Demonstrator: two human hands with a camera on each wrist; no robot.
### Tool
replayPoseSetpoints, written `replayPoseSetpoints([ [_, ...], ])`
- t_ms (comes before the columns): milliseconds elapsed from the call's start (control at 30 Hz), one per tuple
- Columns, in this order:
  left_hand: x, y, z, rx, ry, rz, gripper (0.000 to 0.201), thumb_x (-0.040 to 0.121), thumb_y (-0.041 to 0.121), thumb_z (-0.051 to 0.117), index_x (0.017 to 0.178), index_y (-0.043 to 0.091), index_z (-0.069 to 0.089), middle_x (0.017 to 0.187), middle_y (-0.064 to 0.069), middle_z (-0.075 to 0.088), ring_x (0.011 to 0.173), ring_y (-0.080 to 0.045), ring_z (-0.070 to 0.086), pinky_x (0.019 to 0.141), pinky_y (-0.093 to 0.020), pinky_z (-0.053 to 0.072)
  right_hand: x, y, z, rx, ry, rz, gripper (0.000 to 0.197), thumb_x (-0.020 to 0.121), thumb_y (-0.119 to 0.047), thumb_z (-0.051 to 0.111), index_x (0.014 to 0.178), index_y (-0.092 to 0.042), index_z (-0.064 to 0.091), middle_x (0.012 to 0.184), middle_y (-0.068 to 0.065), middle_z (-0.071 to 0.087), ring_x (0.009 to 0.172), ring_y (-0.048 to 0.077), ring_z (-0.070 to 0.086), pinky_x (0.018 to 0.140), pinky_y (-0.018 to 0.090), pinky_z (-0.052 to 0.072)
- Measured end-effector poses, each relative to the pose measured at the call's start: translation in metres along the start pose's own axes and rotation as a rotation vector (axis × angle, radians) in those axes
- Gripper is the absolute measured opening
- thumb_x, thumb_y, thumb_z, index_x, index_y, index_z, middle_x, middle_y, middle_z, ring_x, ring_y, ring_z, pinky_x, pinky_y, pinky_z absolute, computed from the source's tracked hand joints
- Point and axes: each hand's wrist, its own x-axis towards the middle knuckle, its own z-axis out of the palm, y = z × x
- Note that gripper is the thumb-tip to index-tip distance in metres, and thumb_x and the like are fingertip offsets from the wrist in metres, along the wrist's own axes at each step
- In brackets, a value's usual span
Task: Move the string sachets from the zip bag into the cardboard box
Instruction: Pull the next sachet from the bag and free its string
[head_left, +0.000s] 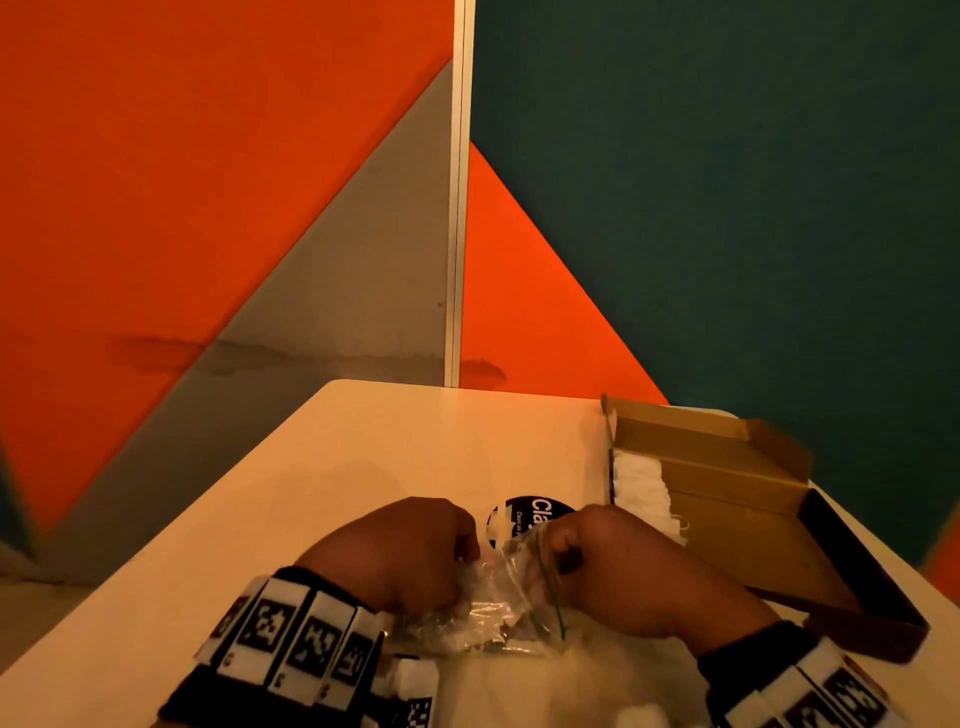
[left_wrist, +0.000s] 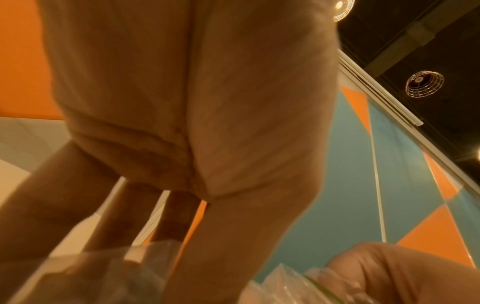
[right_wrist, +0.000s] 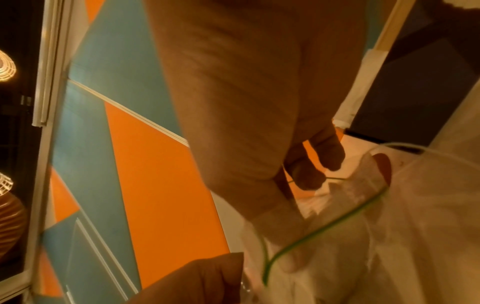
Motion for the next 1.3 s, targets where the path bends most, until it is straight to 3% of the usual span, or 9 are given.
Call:
replayPoseSetpoints([
  [200, -0.002, 0.001, -0.002, 0.012, -0.003, 0.002, 0.042, 0.083, 0.022, 0.070, 0.124, 0.030, 0.063, 0.128, 0.010, 0.060, 0.114, -0.012, 0.057, 0.084, -0.022, 0.045, -0.005, -0.005, -0.009, 0.072, -0.008, 0.066, 0.022, 0.086, -0.016, 0.071, 0.070, -0.032, 0.072, 0.093, -0.008, 0.076, 0.087, 0.004, 0.068, 0.081, 0.022, 0.057],
  [367, -0.003, 0.003, -0.002, -0.016, -0.008, -0.021, 0.041, 0.081, 0.025, 0.075, 0.120, 0.030, 0.065, 0.125, 0.009, 0.062, 0.109, -0.013, 0.057, 0.089, -0.027, 0.049, -0.008, -0.005, -0.015, 0.004, 0.027, 0.126, 0.017, 0.088, -0.019, 0.071, 0.079, -0.034, 0.072, 0.080, -0.018, 0.068, 0.076, -0.004, 0.062, 0.066, 0.006, 0.043],
  [500, -0.003, 0.004, -0.002, -0.018, -0.014, -0.025, 0.042, 0.080, 0.025, 0.076, 0.120, 0.030, 0.064, 0.126, 0.009, 0.061, 0.111, -0.013, 0.057, 0.091, -0.028, 0.049, -0.009, -0.008, -0.018, -0.014, 0.045, 0.146, 0.013, 0.087, -0.022, 0.073, 0.093, -0.034, 0.073, 0.094, -0.014, 0.071, 0.086, 0.001, 0.064, 0.073, 0.013, 0.050],
  [600, -0.003, 0.003, -0.002, -0.017, -0.008, -0.033, 0.042, 0.082, 0.022, 0.075, 0.122, 0.029, 0.065, 0.127, 0.007, 0.062, 0.110, -0.015, 0.059, 0.087, -0.026, 0.049, -0.010, -0.007, -0.017, 0.035, -0.046, 0.134, 0.040, 0.081, -0.031, 0.080, 0.114, -0.046, 0.064, 0.113, -0.015, 0.068, 0.101, 0.005, 0.064, 0.088, 0.021, 0.055],
  [733, -0.001, 0.002, -0.002, -0.018, -0.026, -0.024, 0.043, 0.083, 0.022, 0.074, 0.124, 0.028, 0.063, 0.130, 0.006, 0.060, 0.112, -0.016, 0.059, 0.081, -0.024, 0.045, -0.008, -0.005, -0.013, -0.033, -0.123, 0.061, 0.060, 0.079, -0.030, 0.082, 0.127, -0.055, 0.055, 0.126, -0.025, 0.062, 0.108, -0.002, 0.061, 0.084, 0.006, 0.045],
  [933, -0.001, 0.000, -0.001, 0.007, -0.012, -0.010, 0.042, 0.084, 0.021, 0.071, 0.124, 0.028, 0.062, 0.131, 0.005, 0.059, 0.116, -0.016, 0.056, 0.084, -0.023, 0.043, -0.006, -0.007, -0.007, -0.076, -0.001, 0.135, 0.016, 0.086, -0.032, 0.074, 0.101, -0.036, 0.077, 0.103, -0.017, 0.074, 0.091, 0.001, 0.066, 0.093, 0.028, 0.056],
  [1033, 0.000, 0.000, 0.000, 0.003, -0.011, -0.006, 0.041, 0.083, 0.021, 0.072, 0.122, 0.028, 0.063, 0.130, 0.005, 0.060, 0.116, -0.016, 0.056, 0.083, -0.023, 0.043, -0.008, -0.008, -0.010, -0.060, 0.043, 0.123, 0.019, 0.091, -0.025, 0.068, 0.103, -0.037, 0.078, 0.095, -0.030, 0.071, 0.081, -0.008, 0.063, 0.086, 0.015, 0.053],
  [1167, 0.000, 0.000, -0.001, -0.005, -0.007, -0.014, 0.042, 0.083, 0.022, 0.073, 0.123, 0.029, 0.063, 0.129, 0.006, 0.060, 0.115, -0.015, 0.056, 0.084, -0.023, 0.043, -0.009, -0.013, -0.016, -0.049, 0.059, 0.130, 0.023, 0.096, -0.025, 0.061, 0.110, -0.035, 0.076, 0.108, -0.017, 0.074, 0.089, 0.003, 0.065, 0.089, 0.024, 0.055],
  [1300, -0.001, 0.000, -0.001, -0.005, 0.001, -0.014, 0.042, 0.082, 0.024, 0.073, 0.123, 0.029, 0.063, 0.128, 0.008, 0.061, 0.114, -0.014, 0.057, 0.084, -0.023, 0.044, -0.010, -0.010, -0.021, -0.050, 0.101, 0.140, 0.017, 0.094, -0.028, 0.066, 0.106, -0.034, 0.077, 0.100, -0.018, 0.073, 0.084, -0.002, 0.064, 0.074, 0.013, 0.051],
])
